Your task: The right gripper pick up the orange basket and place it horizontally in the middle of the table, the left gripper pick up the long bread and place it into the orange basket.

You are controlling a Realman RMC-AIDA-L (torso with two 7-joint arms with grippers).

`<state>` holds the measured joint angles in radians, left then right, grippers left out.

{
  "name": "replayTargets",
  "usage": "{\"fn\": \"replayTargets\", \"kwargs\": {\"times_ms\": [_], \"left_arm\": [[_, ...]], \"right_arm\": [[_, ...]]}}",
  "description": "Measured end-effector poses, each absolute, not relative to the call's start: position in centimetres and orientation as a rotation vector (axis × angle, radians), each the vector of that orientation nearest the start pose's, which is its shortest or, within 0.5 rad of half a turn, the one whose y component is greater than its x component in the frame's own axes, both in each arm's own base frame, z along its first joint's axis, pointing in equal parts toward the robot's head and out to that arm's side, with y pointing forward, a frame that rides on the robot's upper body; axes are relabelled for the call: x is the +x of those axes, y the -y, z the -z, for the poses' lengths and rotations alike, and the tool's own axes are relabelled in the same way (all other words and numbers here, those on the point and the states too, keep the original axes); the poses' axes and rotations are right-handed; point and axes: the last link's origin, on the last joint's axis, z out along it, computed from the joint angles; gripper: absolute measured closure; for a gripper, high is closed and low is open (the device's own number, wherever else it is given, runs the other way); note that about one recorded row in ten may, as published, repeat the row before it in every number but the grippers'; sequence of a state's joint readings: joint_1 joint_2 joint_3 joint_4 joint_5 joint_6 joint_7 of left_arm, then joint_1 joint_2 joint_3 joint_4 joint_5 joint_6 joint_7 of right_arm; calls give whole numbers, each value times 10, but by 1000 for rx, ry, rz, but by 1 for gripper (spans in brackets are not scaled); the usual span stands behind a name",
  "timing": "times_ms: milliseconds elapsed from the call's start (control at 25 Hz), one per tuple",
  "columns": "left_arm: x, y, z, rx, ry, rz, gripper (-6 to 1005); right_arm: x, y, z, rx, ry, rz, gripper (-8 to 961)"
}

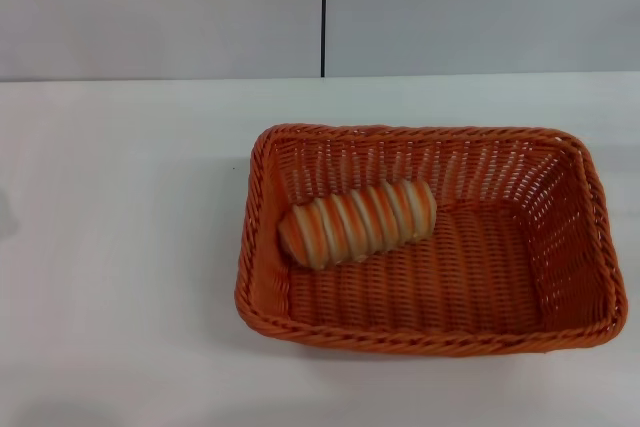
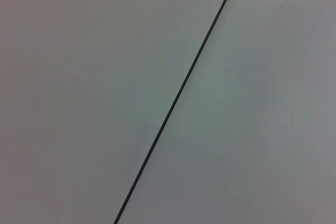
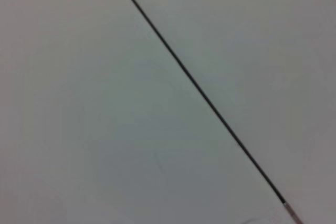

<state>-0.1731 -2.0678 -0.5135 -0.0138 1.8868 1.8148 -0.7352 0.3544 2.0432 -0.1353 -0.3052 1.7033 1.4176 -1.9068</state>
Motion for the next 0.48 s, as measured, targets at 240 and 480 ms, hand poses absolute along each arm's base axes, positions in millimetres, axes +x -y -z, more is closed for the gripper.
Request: {"fn": "replayTargets", "kwargs": {"times_ms": [240, 480], "left_arm": [[-362, -203, -59, -1240, 601, 1277, 953], [-363, -203, -61, -1227, 602, 1282, 950]], "right_arm": [[372, -298, -89, -1439, -953, -1258, 385], [374, -296, -91, -1418, -954, -1259, 385]]}}
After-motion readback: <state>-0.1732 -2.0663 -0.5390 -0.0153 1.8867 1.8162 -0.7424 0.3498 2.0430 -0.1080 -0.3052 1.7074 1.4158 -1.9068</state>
